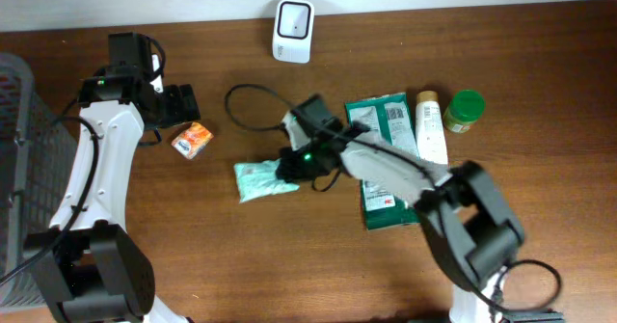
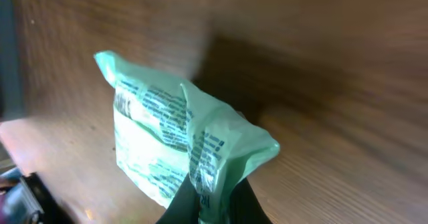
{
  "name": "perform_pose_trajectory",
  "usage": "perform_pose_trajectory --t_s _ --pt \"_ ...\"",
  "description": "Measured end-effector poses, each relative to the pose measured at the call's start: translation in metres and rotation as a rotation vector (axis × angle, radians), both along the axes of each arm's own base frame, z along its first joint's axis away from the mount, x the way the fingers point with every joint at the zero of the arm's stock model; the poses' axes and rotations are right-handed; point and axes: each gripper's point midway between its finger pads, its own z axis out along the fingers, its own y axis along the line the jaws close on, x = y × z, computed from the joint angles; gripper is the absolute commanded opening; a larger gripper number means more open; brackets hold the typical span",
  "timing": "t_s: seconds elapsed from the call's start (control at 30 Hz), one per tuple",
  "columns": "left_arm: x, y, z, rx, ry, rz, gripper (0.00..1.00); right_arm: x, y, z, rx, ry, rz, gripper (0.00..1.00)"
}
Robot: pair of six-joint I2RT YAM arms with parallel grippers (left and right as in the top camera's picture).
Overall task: Scan the item barcode
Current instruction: 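Reach to the pale green sachet and grasp it with right gripper, then lift the pale green sachet and hold it to the scanner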
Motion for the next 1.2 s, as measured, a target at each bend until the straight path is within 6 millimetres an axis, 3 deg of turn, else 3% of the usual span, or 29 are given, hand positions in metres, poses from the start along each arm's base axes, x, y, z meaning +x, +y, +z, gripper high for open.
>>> perform_pose_trajectory --t_s 0.07,0.17,0.2,0.3,0.37,0.5,0.53,0.6,0.63,0.67,0.8,0.9,1.0,1.03,1.1,1.2 --pt "0.000 0.000 0.000 0.000 0.000 0.000 0.99 0.004 -0.007 0.013 -0.004 -0.050 0.017 0.05" --pt "0.000 0.000 0.000 0.000 0.000 0.000 0.99 0.007 -0.010 0.010 -0.030 -0.065 0.013 0.05" --pt "0.000 0.000 0.000 0.000 0.000 0.000 0.99 0.008 -0.012 0.007 -0.043 -0.062 -0.003 0.09" --pt "0.000 0.000 0.000 0.000 0.000 0.000 0.99 0.011 -0.019 -0.015 -0.091 -0.017 -0.056 0.43" --pt "0.000 0.000 0.000 0.000 0.000 0.000 0.99 0.015 -0.021 -0.018 -0.092 -0.014 -0.072 0.50" --pt "0.000 0.000 0.000 0.000 -0.001 0.000 0.99 0.016 -0.016 -0.027 -0.068 0.020 -0.099 0.52" --pt "0.000 0.000 0.000 0.000 0.000 0.000 0.99 0.015 -0.011 -0.035 -0.044 0.052 -0.101 0.52" --pt "0.000 0.000 0.000 0.000 0.000 0.000 0.99 0.014 0.002 -0.036 0.028 0.095 -0.098 0.27" --pt "0.000 0.000 0.000 0.000 0.000 0.000 0.99 0.011 0.004 -0.038 0.044 0.122 -0.100 0.09" --pt "0.000 0.000 0.000 0.000 0.000 0.000 0.99 0.011 0.004 -0.040 0.047 0.135 -0.103 0.04" --pt "0.000 0.000 0.000 0.000 -0.001 0.000 0.99 0.010 0.001 -0.038 0.097 0.185 -0.098 0.04" --pt "0.000 0.000 0.000 0.000 0.000 0.000 0.99 0.018 -0.013 -0.035 0.111 0.170 -0.088 0.04" --pt "0.000 0.000 0.000 0.000 0.000 0.000 0.99 0.037 -0.037 0.011 0.137 0.034 -0.078 0.04" --pt "0.000 0.000 0.000 0.000 0.000 0.000 0.99 0.042 -0.045 0.036 0.145 -0.037 -0.070 0.04" --pt "0.000 0.000 0.000 0.000 -0.001 0.000 0.99 0.042 -0.068 0.131 0.168 -0.288 -0.062 0.04" --pt "0.000 0.000 0.000 0.000 0.000 0.000 0.99 0.025 -0.088 0.179 0.126 -0.407 -0.084 0.04"
